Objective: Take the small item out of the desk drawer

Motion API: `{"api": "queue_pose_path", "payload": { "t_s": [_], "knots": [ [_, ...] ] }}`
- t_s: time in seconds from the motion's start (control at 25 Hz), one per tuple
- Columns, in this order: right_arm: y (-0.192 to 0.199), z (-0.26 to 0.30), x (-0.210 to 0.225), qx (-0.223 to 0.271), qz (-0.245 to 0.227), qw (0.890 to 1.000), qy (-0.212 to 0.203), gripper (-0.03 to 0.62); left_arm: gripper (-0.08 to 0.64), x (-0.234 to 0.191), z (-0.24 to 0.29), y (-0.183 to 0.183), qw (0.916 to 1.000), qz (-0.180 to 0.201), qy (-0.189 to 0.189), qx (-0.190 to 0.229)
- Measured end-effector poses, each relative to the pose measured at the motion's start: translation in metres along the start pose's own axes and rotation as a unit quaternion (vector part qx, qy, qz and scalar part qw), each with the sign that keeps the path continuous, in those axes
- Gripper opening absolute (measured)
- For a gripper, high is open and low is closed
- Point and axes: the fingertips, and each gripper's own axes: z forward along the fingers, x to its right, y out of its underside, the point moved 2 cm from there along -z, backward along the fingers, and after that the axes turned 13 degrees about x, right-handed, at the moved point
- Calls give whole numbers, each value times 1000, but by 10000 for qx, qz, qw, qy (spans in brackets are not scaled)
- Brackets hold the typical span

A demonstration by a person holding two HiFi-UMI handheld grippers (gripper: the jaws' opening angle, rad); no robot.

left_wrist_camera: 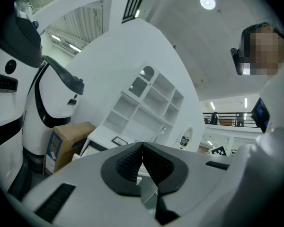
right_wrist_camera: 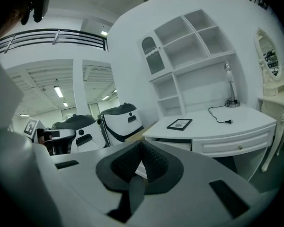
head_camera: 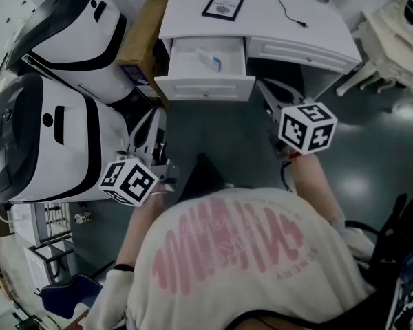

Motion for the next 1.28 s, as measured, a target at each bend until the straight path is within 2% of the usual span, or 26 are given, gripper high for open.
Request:
{"api": "queue_pose_path", "payload": {
  "t_s": [0.2,0.76,1.08,1.28],
  "knots": [
    [27,24,14,-281,137,9995,-15,17,29,-21,18,18,9997,-155,-117,-120],
    [60,128,70,-901,280,9955,100,18,29,-91,111,47,9977,-430,-173,-501],
    [91,190,107,-1554,-61,9878,82,18,29,-138,153,53,9962,-470,-314,-662],
    [117,225,123,-1979,-190,9800,-107,18,29,-163,160,67,9947,-417,-415,-845]
  ]
}}
